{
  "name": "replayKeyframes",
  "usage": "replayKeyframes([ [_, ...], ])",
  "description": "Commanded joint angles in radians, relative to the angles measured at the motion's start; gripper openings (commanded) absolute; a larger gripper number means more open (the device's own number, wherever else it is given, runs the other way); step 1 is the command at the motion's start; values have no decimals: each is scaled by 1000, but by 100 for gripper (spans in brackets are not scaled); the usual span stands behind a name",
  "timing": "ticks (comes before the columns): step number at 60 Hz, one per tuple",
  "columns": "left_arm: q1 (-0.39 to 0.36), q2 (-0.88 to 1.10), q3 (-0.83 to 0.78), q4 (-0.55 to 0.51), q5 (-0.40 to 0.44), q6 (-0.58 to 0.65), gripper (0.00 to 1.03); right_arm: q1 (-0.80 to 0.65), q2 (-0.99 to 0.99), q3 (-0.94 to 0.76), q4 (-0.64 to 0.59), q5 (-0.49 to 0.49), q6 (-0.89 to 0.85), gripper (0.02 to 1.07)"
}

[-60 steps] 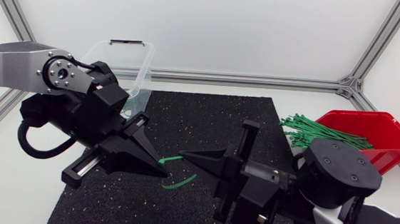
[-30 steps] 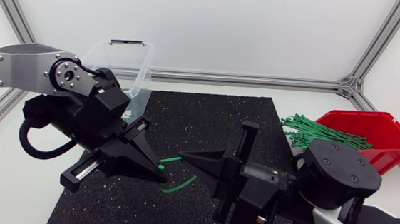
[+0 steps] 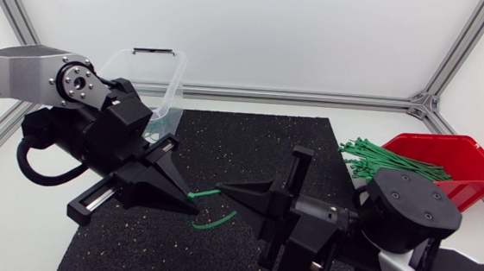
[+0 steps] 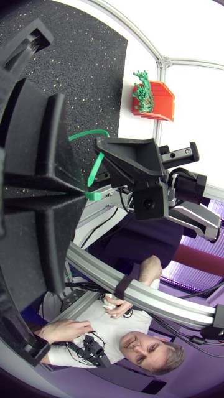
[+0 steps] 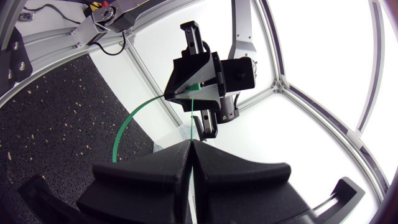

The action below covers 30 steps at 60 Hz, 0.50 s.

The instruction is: Take a green cable tie from the red box, thread the tail through the head to close it, then place it in the transparent bin on the left.

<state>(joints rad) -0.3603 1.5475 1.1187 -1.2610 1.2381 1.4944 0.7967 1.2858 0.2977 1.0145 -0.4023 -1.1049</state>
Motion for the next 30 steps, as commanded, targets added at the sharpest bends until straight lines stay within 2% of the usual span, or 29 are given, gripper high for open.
replayKeyframes([
  [1,1,23,13,-28,15,46,3,-4,7,-12,10,3,-26,8],
  [30,-3,31,6,-54,15,73,3,-11,10,-8,10,5,-27,8],
])
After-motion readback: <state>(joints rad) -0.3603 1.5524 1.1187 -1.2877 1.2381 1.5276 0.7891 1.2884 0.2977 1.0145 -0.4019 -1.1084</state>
